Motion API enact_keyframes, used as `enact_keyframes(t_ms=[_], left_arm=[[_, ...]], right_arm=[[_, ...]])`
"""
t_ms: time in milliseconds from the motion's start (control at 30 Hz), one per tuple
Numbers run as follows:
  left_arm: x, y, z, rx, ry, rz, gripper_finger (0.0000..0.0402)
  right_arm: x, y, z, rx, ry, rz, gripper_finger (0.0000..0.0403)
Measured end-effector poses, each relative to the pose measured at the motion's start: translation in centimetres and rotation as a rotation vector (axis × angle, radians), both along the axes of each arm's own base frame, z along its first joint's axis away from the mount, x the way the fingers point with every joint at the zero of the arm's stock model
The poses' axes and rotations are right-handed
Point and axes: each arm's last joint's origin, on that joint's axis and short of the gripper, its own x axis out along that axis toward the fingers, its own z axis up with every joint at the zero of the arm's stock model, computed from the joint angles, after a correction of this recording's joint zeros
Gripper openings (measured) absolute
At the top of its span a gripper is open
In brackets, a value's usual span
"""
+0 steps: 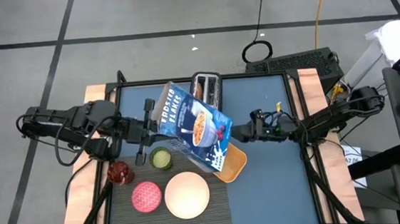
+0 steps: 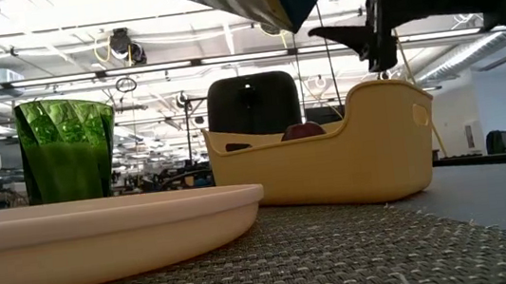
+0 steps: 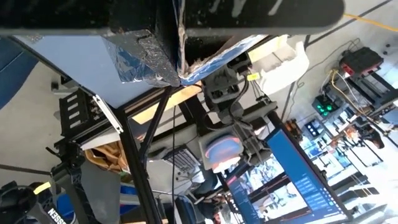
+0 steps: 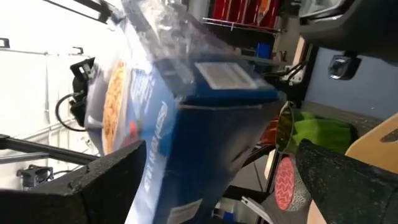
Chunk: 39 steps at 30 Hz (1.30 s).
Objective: Arrange a breakfast setting
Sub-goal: Pour the cereal from the blue cereal box into the red bowl
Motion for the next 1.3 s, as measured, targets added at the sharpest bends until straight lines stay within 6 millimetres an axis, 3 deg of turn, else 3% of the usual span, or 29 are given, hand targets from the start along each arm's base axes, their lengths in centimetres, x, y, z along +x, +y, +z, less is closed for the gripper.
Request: enact_keyframes(t_ms=[500, 733, 1300], left_arm=[[0.0, 0.0, 0.2, 0.012, -0.03, 0.0, 0.0001], [0.2, 0.0, 0.2, 0.013, -0.029, 0.001, 0.0001], [2.7, -0.9, -1.6, -0.007, 0.063, -0.016, 0.0001]], right_arm=[[2.8, 0.4, -0.9, 0.039, -0.066, 0.007, 0.04], [2.9, 0.2, -0.7, 0.05, -0.186, -0.01, 0.04], [2.9, -0.1, -0.6, 0.035, -0.195, -0.05, 0.04]])
